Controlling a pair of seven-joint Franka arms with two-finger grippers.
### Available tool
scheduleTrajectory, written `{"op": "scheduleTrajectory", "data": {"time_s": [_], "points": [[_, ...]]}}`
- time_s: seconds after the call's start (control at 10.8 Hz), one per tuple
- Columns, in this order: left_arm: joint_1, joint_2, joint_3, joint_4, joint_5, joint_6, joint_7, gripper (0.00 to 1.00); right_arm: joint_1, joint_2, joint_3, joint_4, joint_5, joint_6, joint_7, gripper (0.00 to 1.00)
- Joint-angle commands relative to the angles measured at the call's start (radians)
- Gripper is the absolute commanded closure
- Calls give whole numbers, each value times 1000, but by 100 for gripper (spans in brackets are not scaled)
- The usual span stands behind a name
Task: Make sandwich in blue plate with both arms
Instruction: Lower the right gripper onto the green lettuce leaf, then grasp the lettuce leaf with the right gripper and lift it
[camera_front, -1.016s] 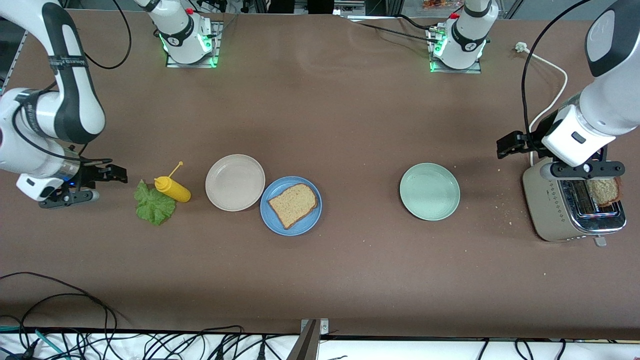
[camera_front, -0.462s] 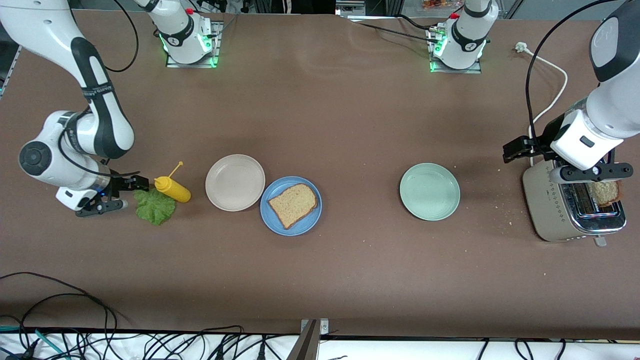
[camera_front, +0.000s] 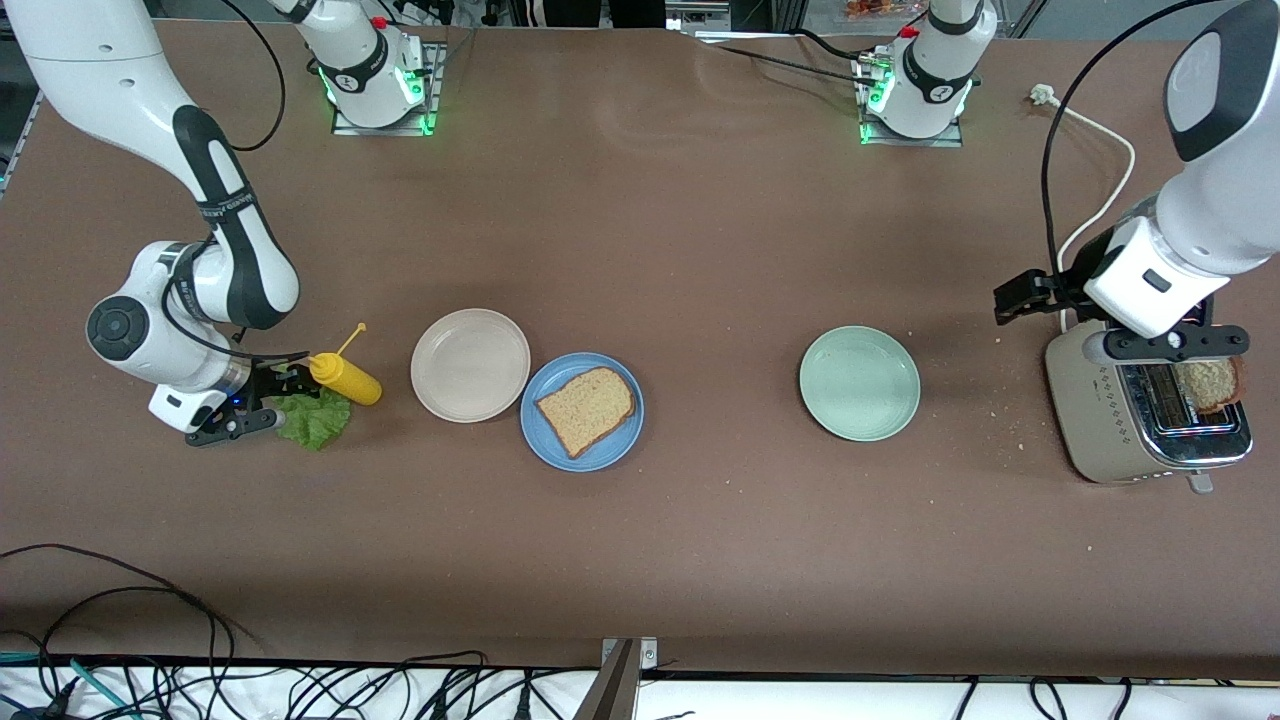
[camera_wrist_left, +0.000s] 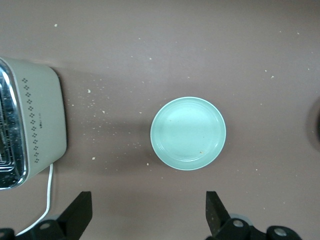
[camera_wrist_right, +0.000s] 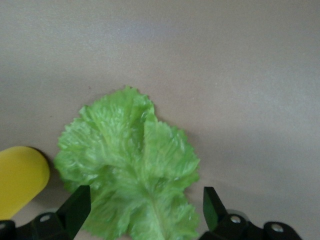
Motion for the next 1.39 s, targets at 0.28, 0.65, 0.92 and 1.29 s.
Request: {"op": "scheduleTrajectory", "data": {"time_s": [0.28, 0.65, 0.92, 1.29], "points": [[-25, 17, 3, -1, -16, 14, -4, 0, -36, 55, 12, 10, 2, 105, -114, 40], [-25, 37, 3, 12, -18, 13, -6, 0, -35, 0, 24, 10, 6, 56, -141, 100], [-25, 42, 3, 15, -18, 13, -6, 0, -33, -97, 40, 13, 8, -69, -140, 100], [-17, 40, 3, 12, -18, 13, -4, 0, -33, -219, 41, 32, 8, -227, -141, 100]]}}
